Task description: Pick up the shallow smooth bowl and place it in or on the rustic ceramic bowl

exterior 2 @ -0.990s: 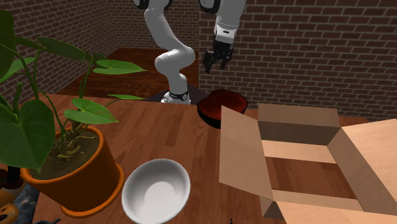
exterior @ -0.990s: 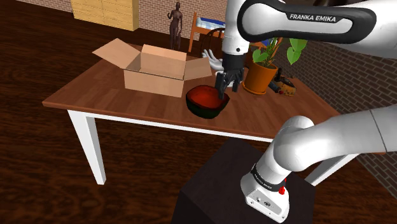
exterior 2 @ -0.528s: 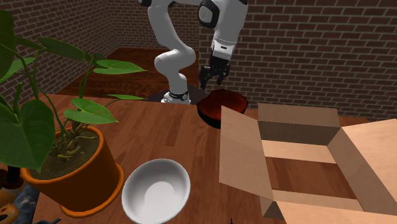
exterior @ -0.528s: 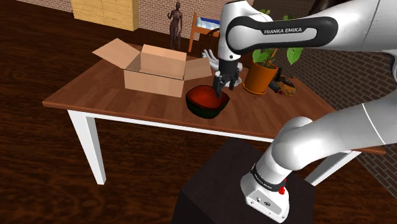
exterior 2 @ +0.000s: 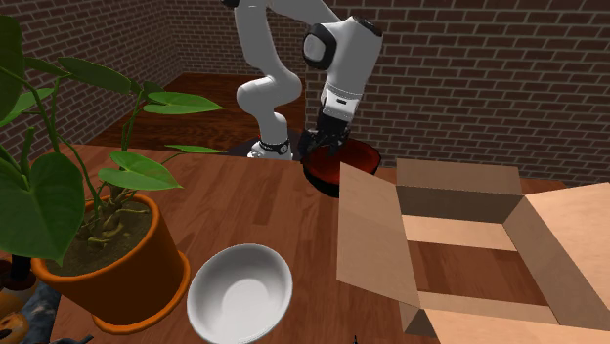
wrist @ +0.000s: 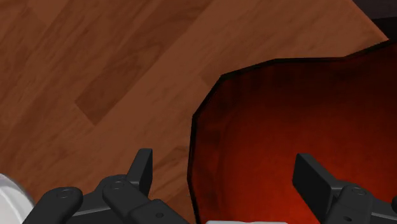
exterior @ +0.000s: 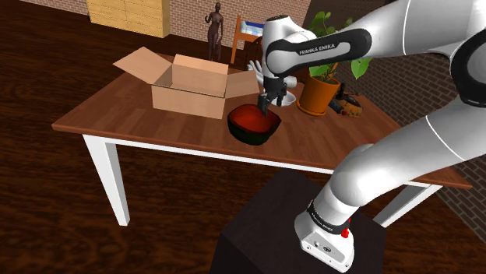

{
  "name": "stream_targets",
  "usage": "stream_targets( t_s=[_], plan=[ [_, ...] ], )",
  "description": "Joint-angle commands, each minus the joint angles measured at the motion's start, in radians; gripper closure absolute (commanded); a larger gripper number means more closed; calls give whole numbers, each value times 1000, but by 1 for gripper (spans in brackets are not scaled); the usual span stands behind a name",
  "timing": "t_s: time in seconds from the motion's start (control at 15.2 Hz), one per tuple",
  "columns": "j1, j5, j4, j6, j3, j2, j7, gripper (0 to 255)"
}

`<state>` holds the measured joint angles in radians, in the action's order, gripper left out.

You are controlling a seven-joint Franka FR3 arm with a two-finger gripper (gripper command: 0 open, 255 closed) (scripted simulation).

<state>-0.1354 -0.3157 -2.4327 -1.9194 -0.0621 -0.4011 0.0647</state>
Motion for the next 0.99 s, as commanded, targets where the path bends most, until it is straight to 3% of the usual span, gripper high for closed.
stream_targets(
  t_s=[0.0, 0.92],
  plan=[
    [-22, -43, 26, -54, -17, 64, -6, 0],
    [-129, -265, 314, -288, -110, 464, -8, 0]
  ],
)
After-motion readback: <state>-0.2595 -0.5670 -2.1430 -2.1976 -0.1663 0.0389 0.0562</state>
